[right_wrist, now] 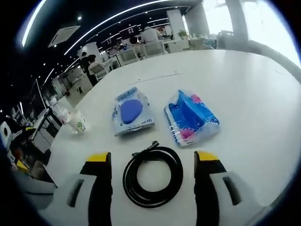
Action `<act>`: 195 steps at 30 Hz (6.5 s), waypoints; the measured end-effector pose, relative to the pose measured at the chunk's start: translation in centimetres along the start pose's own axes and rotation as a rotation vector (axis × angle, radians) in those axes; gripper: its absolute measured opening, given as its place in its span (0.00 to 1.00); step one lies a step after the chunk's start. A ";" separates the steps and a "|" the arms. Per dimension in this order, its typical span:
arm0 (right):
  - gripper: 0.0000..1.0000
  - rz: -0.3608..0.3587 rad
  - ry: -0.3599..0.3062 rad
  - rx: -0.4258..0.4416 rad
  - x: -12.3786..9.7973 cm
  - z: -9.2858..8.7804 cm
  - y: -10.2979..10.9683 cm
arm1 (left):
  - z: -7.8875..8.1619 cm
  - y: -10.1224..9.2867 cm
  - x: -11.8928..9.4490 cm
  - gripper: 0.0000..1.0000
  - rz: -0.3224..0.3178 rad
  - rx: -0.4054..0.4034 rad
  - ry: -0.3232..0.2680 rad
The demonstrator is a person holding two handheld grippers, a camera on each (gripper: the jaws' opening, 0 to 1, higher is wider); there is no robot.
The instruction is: Arrange the tabletop items into an orderly group along one side of the table until the central work area is clear of visible clutter.
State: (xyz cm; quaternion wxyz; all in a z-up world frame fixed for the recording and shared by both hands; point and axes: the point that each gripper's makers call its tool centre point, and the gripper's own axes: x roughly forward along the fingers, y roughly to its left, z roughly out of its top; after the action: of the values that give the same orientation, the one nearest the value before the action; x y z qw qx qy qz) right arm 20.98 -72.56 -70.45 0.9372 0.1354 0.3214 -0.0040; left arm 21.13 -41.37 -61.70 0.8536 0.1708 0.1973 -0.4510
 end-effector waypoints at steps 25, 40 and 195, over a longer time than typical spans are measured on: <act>0.93 0.055 -0.045 0.054 0.5 1.1 2.6 | 8.8 3.8 3.8 1.00 -0.053 0.181 -0.021; 0.91 0.068 -0.052 0.040 1.1 1.2 3.9 | 11.4 6.5 6.6 0.99 -0.038 0.182 -0.032; 0.09 0.035 -0.088 0.391 12.3 -0.1 6.6 | 2.8 9.6 35.5 0.11 -0.531 -0.067 0.360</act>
State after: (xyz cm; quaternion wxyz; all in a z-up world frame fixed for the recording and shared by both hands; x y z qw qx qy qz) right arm 31.32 -65.19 -76.31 0.9061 0.3202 0.2706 -0.0563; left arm 47.96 -62.54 -75.61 0.6625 0.1621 0.3976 -0.6138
